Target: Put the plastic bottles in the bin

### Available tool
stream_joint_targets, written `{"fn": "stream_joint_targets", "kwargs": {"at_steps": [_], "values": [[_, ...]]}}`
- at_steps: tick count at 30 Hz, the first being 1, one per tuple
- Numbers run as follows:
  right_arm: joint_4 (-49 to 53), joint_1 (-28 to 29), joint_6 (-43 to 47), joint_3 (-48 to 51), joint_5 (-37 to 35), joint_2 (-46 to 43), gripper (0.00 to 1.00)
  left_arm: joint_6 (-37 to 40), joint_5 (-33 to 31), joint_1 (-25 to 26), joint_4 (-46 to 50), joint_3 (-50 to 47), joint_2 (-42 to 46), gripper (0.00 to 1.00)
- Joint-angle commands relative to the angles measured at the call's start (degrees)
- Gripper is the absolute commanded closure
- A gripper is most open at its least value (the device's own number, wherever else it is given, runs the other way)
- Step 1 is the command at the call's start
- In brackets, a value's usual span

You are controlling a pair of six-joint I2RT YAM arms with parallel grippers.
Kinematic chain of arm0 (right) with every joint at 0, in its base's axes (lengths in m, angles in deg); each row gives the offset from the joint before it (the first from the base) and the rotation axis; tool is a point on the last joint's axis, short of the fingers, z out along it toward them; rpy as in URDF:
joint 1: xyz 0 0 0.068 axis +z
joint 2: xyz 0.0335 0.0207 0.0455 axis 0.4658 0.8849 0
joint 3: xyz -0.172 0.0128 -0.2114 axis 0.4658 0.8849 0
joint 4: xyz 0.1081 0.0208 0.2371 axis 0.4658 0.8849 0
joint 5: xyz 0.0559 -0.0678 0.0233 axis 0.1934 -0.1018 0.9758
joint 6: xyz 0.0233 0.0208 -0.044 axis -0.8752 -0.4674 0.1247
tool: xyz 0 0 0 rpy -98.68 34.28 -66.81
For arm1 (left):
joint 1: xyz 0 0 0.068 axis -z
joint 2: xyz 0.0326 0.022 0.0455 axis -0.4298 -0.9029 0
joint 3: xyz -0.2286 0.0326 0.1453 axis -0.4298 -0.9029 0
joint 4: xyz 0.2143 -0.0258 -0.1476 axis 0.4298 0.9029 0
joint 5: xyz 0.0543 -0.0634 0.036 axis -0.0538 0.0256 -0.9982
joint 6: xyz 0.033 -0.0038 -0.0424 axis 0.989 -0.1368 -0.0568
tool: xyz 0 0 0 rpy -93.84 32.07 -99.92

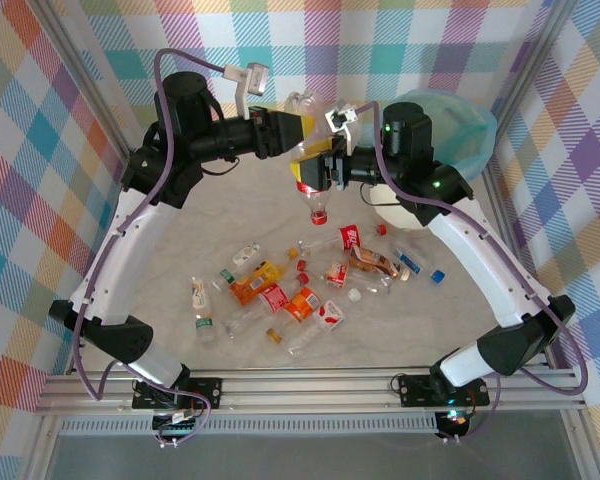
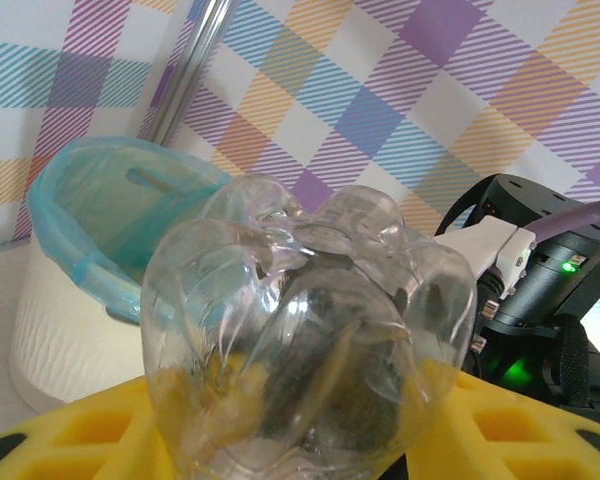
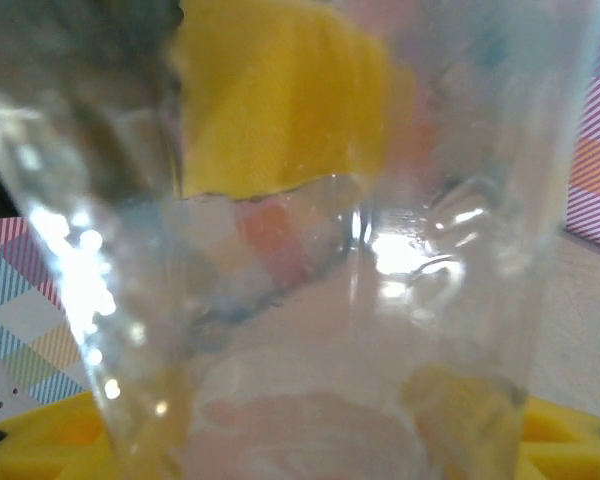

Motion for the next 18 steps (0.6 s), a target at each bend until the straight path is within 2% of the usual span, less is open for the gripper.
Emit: {"fn": "stream_joint_targets", "kwargs": {"at_steps": [1,5,8,12,18], "values": [[1.41,0.38,2.57,-1.24,-4.63,-2.14,0.47,-1.09,-1.78,1.37,-1.42,1.98,0.79,0.35],[3.77,0.17,4.26,-2.67,-12.07,-3.50,0.50,-1.53,-8.78,1.37,-3.99,1.83,3.31,0.14],[5.45,-0.51,7.00,-3.98,-18.34,-4.46,0.50,-1.04,-13.99,1.37,-5.88,0.69,6.02,0.07],[6.77,-5.00,9.31,-5.98,-24.65,-4.71,0.50,0.32,-17.66,1.37,-7.97,-2.27,9.22,0.07],[1.66,-13.75,12.10,-5.18,-35.31,-4.23,0.52,2.41,-16.66,1.37,-6.50,-3.77,10.35,0.07]]}}
